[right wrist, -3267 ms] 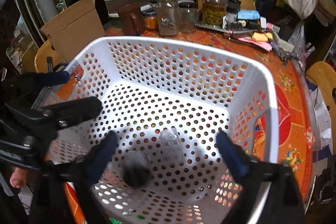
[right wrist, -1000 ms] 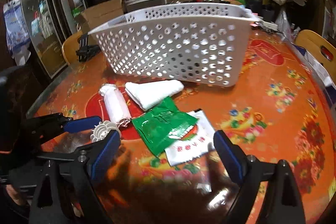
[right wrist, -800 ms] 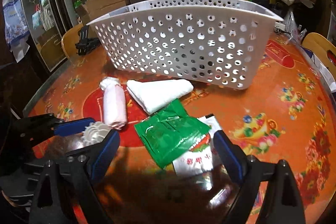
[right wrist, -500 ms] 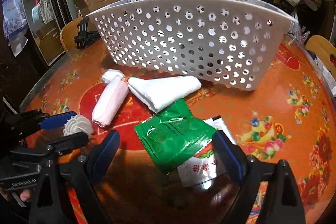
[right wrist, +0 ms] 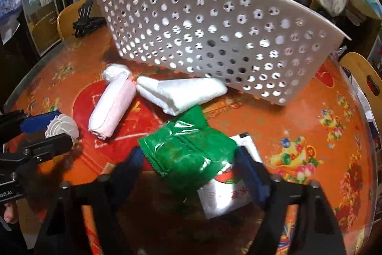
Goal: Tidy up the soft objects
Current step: 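Grasp the white ribbed plastic piece with left gripper while right grasps green packet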
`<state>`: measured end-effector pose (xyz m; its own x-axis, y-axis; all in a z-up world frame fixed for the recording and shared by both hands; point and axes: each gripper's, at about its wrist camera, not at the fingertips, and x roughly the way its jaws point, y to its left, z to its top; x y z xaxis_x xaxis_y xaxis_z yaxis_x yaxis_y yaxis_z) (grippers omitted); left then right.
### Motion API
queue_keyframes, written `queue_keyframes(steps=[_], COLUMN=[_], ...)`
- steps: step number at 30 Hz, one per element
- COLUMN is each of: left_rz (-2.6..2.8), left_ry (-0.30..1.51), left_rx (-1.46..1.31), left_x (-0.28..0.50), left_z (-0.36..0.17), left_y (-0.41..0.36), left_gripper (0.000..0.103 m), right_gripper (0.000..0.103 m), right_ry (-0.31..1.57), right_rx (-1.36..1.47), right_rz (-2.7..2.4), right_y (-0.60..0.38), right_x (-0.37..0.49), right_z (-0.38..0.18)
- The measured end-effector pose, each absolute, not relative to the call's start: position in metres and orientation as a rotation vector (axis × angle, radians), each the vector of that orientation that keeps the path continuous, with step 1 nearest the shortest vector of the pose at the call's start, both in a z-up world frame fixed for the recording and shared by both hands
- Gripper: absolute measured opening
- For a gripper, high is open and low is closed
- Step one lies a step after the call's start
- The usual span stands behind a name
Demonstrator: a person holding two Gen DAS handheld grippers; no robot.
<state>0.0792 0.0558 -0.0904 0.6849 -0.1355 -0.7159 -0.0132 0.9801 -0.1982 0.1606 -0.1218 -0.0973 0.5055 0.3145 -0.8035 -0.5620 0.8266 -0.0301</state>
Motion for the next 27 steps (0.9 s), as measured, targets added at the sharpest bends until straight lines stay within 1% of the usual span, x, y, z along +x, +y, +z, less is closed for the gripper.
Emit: queue_keyframes(steps=[1, 3, 10, 27], left_rz=[-0.069, -0.068, -0.064, -0.067], left_ry=[0.815, 0.814, 0.814, 0.749], left_rx=[-0.195, -0.192, -0.195, -0.157], left_x=[0.079, 0.079, 0.079, 0.069], left_z=[-0.090, -0.090, -0.090, -0.070], left_y=[0.056, 0.055, 0.056, 0.042], left_gripper=[0.042, 0.042, 0.042, 0.042], right_gripper=[0.066, 0.064, 0.053, 0.052], right_ry=[0.892, 0.891, 0.876, 0.770], right_rx=[-0.304, -0.305, -0.239, -0.153], right_rz=[0.533, 0.532, 0.572, 0.586], right_y=[-0.123, -0.125, -0.143, -0.174], right_x=[0.161, 0.160, 0.158, 0.132], right_z=[-0.097, -0.096, -0.090, -0.056])
